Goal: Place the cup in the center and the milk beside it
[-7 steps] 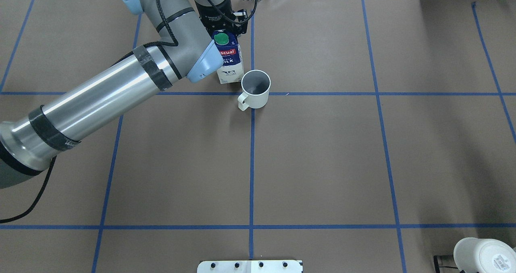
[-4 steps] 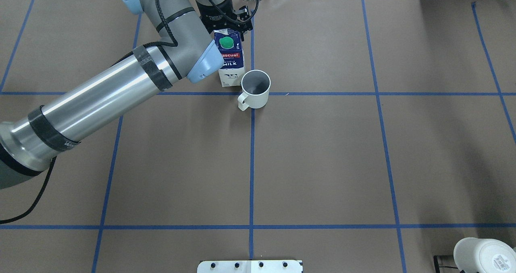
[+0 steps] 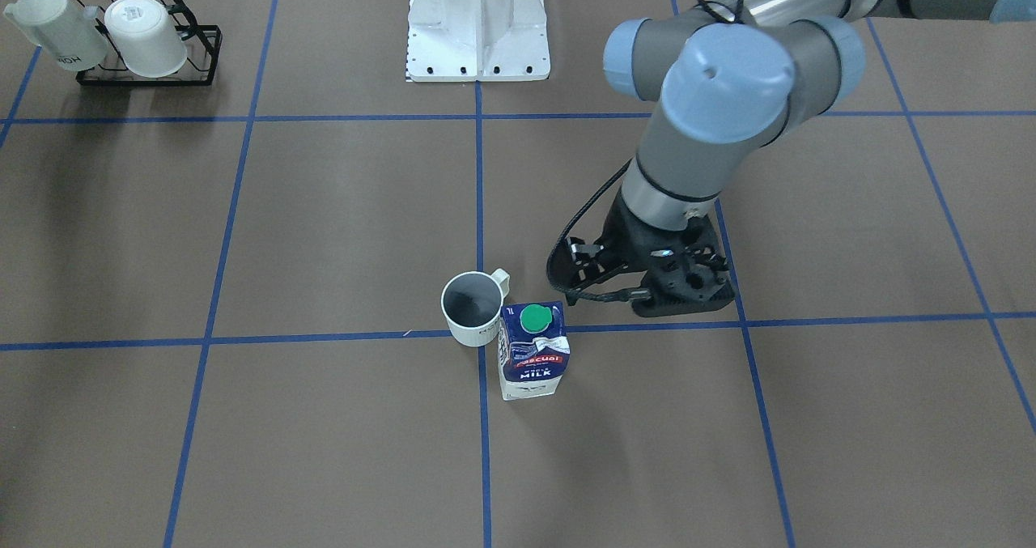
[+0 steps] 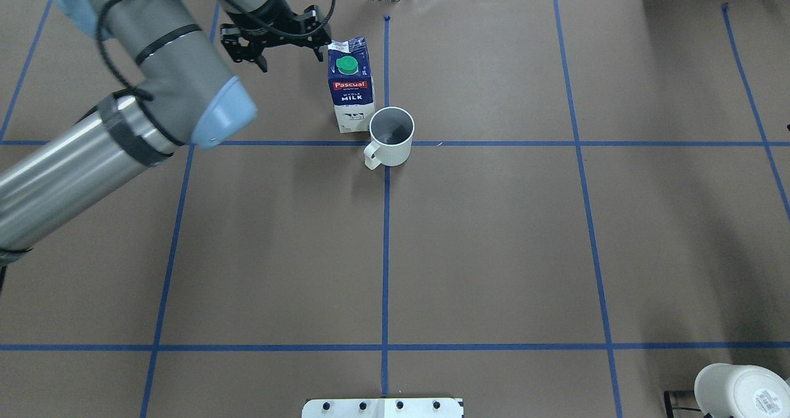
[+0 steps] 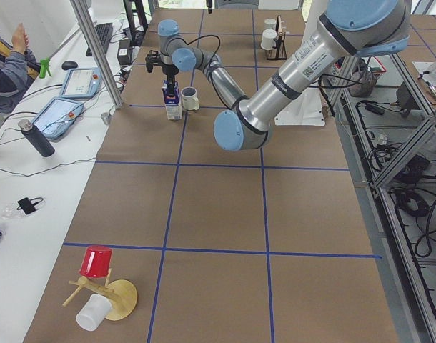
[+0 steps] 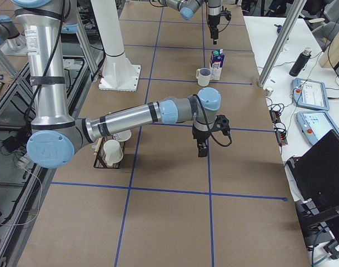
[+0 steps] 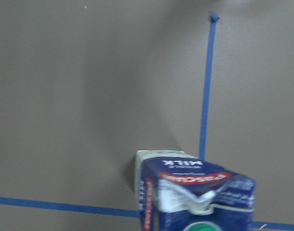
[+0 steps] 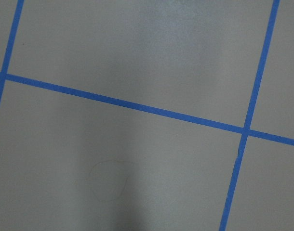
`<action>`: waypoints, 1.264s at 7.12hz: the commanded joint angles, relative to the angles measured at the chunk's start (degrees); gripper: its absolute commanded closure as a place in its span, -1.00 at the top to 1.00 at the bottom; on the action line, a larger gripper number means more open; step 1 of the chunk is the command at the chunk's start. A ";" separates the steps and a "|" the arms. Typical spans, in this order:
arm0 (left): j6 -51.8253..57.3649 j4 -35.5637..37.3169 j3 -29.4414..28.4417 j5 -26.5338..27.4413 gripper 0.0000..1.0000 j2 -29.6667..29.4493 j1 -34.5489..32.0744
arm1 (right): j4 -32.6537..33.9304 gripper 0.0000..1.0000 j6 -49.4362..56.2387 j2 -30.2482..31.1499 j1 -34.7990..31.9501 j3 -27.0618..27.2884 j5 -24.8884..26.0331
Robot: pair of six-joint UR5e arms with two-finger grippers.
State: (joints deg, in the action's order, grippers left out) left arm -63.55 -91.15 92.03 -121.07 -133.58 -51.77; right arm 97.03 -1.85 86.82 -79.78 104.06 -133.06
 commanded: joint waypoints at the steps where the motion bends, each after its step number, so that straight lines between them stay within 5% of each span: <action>1: 0.79 0.36 16.99 -0.40 0.96 17.41 -3.41 | -0.09 1.00 0.00 -0.15 0.68 -0.60 0.26; 3: 17.29 0.10 23.97 -0.57 0.96 32.43 -7.89 | -0.17 1.00 -0.09 -0.42 0.95 -1.05 0.26; 6: 43.76 -0.87 23.38 -3.36 0.96 45.21 -17.34 | -2.00 1.00 -0.44 -0.68 0.95 -1.31 0.08; 7: 52.74 -0.09 21.02 -7.65 0.96 46.12 -23.23 | -3.06 1.00 -0.44 -0.25 0.95 -1.31 0.26; 9: 48.83 5.67 21.17 -9.36 0.96 42.99 -23.91 | -3.25 1.00 -6.01 -2.25 1.21 -1.31 0.52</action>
State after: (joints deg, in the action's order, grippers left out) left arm -13.22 -89.76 113.14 -129.16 -88.65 -74.71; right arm 94.07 -3.78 85.80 -78.75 102.78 -132.60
